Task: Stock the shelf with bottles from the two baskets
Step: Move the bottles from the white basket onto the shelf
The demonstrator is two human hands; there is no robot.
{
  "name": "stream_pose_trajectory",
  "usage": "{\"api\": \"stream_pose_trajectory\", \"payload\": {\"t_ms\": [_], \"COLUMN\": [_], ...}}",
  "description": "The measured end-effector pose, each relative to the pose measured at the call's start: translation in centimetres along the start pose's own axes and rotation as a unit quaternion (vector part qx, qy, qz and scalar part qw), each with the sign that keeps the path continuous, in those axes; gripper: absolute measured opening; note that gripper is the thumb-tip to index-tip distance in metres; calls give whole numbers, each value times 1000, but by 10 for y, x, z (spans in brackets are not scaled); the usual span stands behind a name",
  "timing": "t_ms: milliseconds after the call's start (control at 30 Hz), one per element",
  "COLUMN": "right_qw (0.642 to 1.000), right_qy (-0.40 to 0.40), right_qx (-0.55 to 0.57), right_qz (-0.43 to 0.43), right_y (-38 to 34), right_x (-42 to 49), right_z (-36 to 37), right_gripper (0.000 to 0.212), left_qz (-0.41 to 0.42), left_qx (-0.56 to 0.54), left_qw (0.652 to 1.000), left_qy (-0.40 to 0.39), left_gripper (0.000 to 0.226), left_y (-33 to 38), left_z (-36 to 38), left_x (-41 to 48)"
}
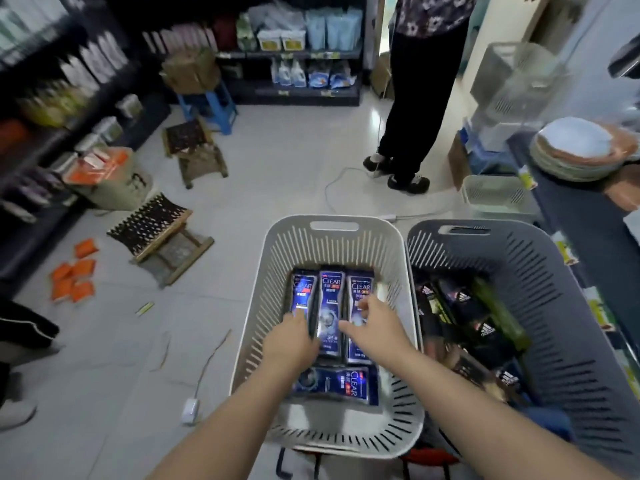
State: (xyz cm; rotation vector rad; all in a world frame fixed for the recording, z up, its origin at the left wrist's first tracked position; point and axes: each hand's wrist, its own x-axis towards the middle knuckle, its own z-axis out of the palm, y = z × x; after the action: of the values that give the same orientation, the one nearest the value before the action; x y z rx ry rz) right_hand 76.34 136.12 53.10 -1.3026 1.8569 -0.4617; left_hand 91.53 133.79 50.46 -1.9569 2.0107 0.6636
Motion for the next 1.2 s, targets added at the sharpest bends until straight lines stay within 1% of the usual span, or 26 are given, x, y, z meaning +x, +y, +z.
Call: {"api": "stream_pose_trajectory", "payload": {"t_ms": [67,200,267,367,433,467,633,700,800,933,1033,1100,1167,1200], "right_qw": [998,990,984,977,971,968,959,956,954,954,950,942,943,946], "right_qy": [3,13,9,-1,-7,-6,14,7,-9,5,19,17,8,7], "right_qx": [-21,-40,-53,-56,-67,-74,-77,-64,-53,-47,-7,33,66,75], "right_qz": [52,134,168,207,229,238,273,287,295,296,312,332,325,314], "right_y": [8,26,33,43,48,49,51,52,53,53,43,31,23,19], "right_x": [23,69,85,101,109,111,120,124,124,114,109,105,96,91], "right_z": [13,34,42,56,65,69,77,75,71,72,65,59,53,48], "right_gripper": [53,54,57,56,59,61,65,69,77,84,88,94,102,101], "left_qz": [7,23,23,-1,-10,-22,-35,-44,-58,-79,-100,-98,-100,-104], "left_qx": [-32,-68,-79,-92,-86,-88,-96,-112,-136,-154,-174,-179,-180,-186], "left_qw": [999,997,996,995,996,995,994,992,988,983,976,975,975,975], "left_qy": [-6,-23,-28,-25,-29,-29,-38,-41,-38,-59,-80,-83,-77,-68], "left_gripper": [49,37,37,43,34,35,39,42,41,42,33,24,28,31], "left_y": [4,14,19,27,33,35,46,48,48,47,49,48,45,43], "left_z": [10,29,37,44,44,43,44,47,52,49,41,38,35,33], "left_x": [18,64,81,98,109,113,125,127,130,138,143,141,134,128]}}
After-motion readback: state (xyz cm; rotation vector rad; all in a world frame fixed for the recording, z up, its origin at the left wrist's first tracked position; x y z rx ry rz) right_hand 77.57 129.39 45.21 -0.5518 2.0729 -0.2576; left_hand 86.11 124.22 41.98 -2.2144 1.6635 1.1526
